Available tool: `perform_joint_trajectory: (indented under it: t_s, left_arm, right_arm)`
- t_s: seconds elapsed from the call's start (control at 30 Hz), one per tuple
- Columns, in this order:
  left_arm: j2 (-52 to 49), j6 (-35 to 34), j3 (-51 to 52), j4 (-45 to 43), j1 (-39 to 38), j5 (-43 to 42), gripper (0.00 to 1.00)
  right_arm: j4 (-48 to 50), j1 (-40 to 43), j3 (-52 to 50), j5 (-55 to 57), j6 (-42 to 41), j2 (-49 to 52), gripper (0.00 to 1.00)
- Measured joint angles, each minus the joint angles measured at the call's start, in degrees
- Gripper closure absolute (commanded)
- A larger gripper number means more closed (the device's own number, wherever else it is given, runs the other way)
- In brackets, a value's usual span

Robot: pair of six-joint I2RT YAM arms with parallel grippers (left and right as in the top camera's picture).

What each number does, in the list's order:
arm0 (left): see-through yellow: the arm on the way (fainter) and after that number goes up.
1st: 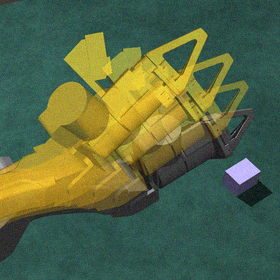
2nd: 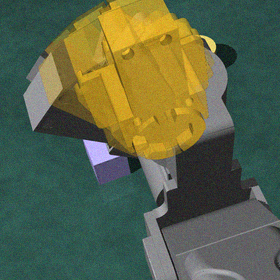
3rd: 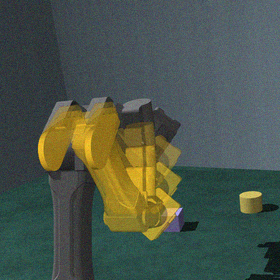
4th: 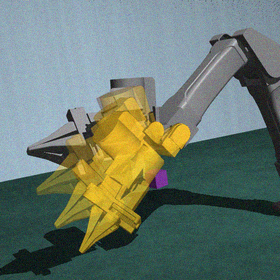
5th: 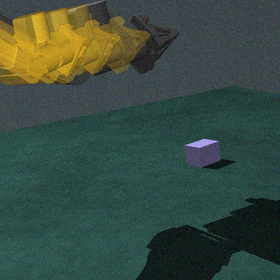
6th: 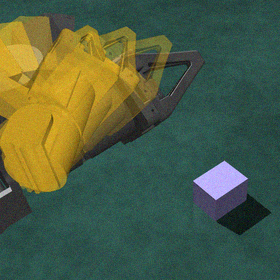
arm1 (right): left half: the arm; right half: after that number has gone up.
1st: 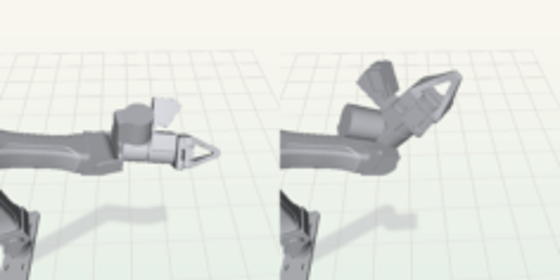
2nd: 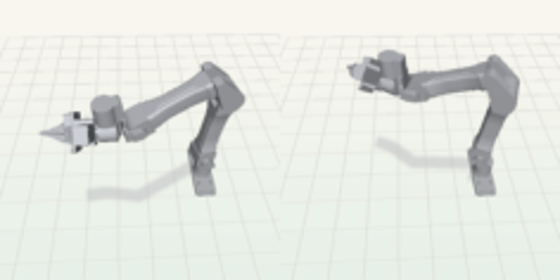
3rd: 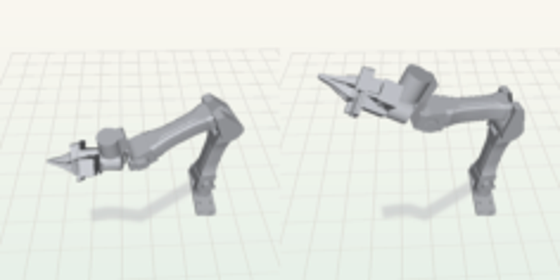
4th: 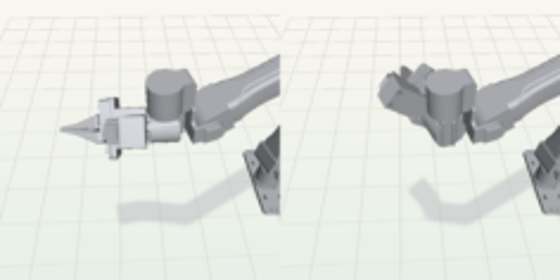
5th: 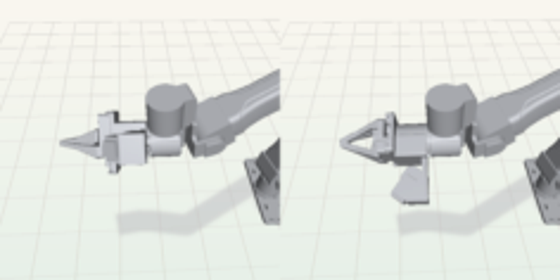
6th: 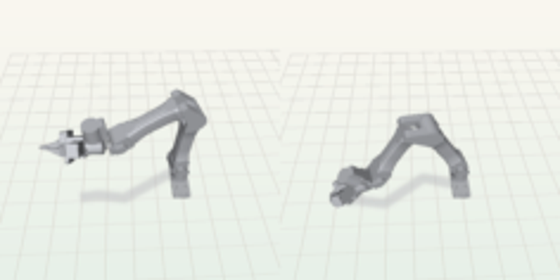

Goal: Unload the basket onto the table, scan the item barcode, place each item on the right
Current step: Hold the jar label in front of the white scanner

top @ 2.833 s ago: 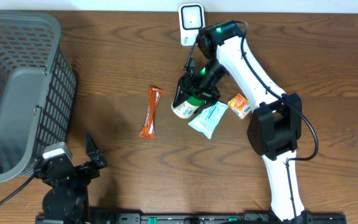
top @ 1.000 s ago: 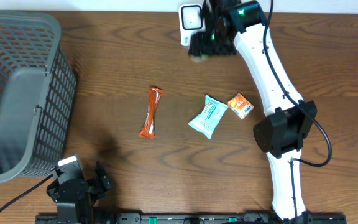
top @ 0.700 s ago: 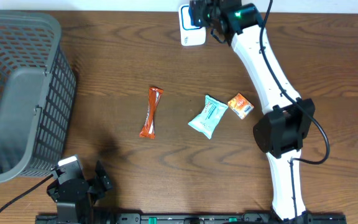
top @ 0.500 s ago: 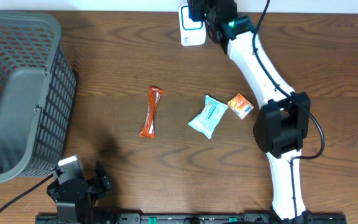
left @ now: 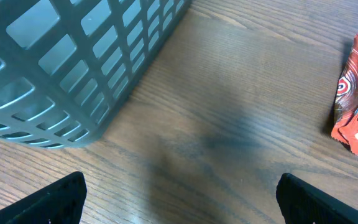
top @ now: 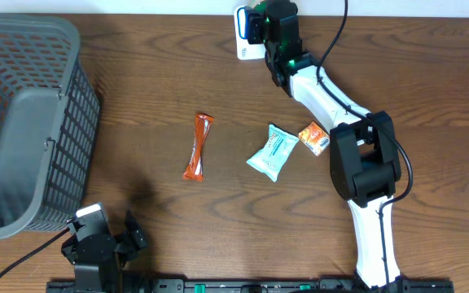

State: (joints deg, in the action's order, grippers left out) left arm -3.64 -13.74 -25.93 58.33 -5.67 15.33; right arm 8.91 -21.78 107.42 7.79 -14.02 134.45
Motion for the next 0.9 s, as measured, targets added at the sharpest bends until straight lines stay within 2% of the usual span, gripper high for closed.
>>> perform_joint_trajectory:
  t_s: [0.2,0.33,0.47,0.67,0.77,0.9]
  left_arm:
    - [0.0,0.0,0.0,0.0,0.0,0.0,0.02]
    - [0.0,0.0,0.0,0.0,0.0,0.0,0.02]
    - [0.0,0.0,0.0,0.0,0.0,0.0,0.02]
    - [0.0,0.0,0.0,0.0,0.0,0.0,0.02]
    - [0.0,0.0,0.0,0.0,0.0,0.0,0.02]
    - [0.0,0.0,0.0,0.0,0.0,0.0,0.02]
  right_arm:
    - [1.5,0.0,0.0,0.2,1.4,0.0,0.37]
    - [-3.9,0.0,0.0,0.5,3.5,-0.7,0.39]
    - [-18.2,0.2,-0.4,1.9,4.5,-4.6,0.39]
    - [-39.4,3.1,-0.4,10.0,5.3,-16.5,0.38]
    - [-53.1,9.6,0.1,13.5,5.3,-21.9,0.38]
    - [-64.2,20.2,0.4,14.3,2.9,-22.1,0.38]
